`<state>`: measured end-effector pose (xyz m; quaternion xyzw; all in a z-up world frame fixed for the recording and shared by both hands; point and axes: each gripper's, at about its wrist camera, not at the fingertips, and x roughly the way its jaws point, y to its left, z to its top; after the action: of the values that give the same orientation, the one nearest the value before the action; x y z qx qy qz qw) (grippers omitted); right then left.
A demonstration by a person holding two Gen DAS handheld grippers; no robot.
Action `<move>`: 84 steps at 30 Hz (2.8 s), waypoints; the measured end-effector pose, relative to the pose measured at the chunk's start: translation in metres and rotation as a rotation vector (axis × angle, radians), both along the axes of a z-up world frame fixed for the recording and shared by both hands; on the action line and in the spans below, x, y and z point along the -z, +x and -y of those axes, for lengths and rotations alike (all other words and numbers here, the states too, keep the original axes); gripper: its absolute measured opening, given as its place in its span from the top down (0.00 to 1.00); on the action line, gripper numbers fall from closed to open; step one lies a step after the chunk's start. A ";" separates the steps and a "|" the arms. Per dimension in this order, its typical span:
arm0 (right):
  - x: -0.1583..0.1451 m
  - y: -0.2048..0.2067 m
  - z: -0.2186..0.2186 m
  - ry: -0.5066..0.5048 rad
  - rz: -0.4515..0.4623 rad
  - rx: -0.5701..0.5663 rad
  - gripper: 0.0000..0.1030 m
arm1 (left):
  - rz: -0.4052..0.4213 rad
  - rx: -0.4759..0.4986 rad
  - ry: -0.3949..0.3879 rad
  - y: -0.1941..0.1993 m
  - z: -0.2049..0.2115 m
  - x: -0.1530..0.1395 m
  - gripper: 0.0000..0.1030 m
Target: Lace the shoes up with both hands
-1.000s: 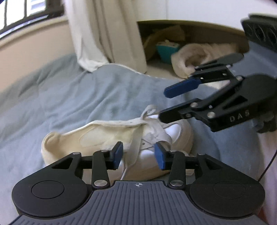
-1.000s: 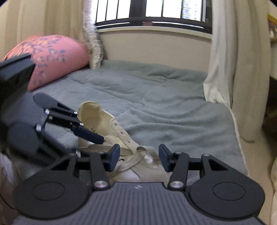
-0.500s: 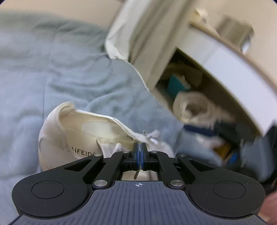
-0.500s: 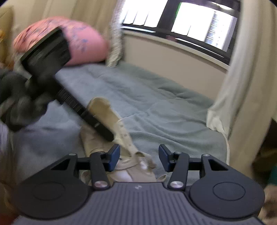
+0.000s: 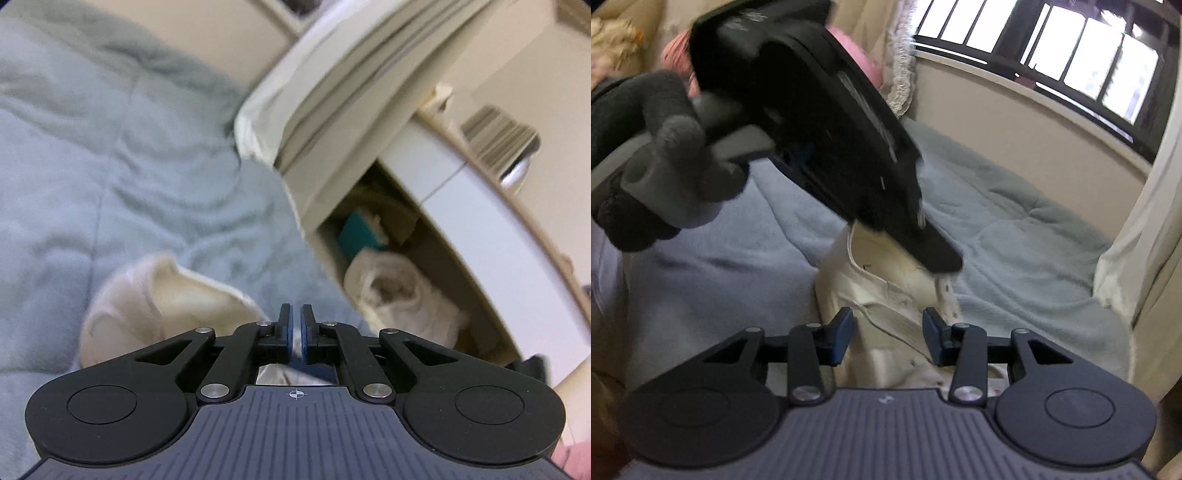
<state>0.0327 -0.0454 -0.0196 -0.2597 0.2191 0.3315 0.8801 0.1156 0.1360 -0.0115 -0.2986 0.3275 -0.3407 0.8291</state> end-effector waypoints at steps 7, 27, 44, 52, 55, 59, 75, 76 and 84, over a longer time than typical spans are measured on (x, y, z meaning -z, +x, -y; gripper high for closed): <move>-0.010 0.003 0.016 0.141 0.008 0.077 0.97 | 0.127 -0.114 -0.008 -0.016 -0.031 -0.020 0.50; -0.024 0.055 0.139 0.871 -0.422 0.303 0.97 | 0.501 0.167 0.635 -0.057 0.111 -0.017 0.47; -0.037 0.007 0.123 0.501 -0.130 0.374 0.54 | 0.173 0.041 0.341 -0.006 0.075 -0.008 0.95; -0.015 -0.004 0.053 0.140 0.035 0.252 0.61 | -0.015 0.015 0.106 0.015 0.050 0.007 0.95; -0.009 0.005 0.050 0.172 0.000 0.270 0.68 | -0.008 0.027 0.092 0.015 0.052 0.004 0.95; -0.002 0.013 0.038 0.147 0.024 0.267 0.68 | -0.001 0.035 0.089 0.014 0.052 0.002 0.95; 0.046 0.075 0.156 1.202 -0.764 0.527 0.99 | 0.345 0.049 0.211 -0.035 0.034 -0.042 0.39; 0.051 0.078 0.162 1.264 -0.806 0.535 0.99 | 0.366 0.089 0.244 -0.040 0.039 -0.042 0.31; 0.079 0.083 0.163 1.491 -1.033 0.536 0.99 | 0.350 0.259 0.551 -0.046 0.088 -0.008 0.26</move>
<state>0.1157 -0.2088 -0.0985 0.6079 0.3658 0.2467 0.6601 0.0697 0.0476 -0.0039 0.0433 0.2953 -0.3881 0.8720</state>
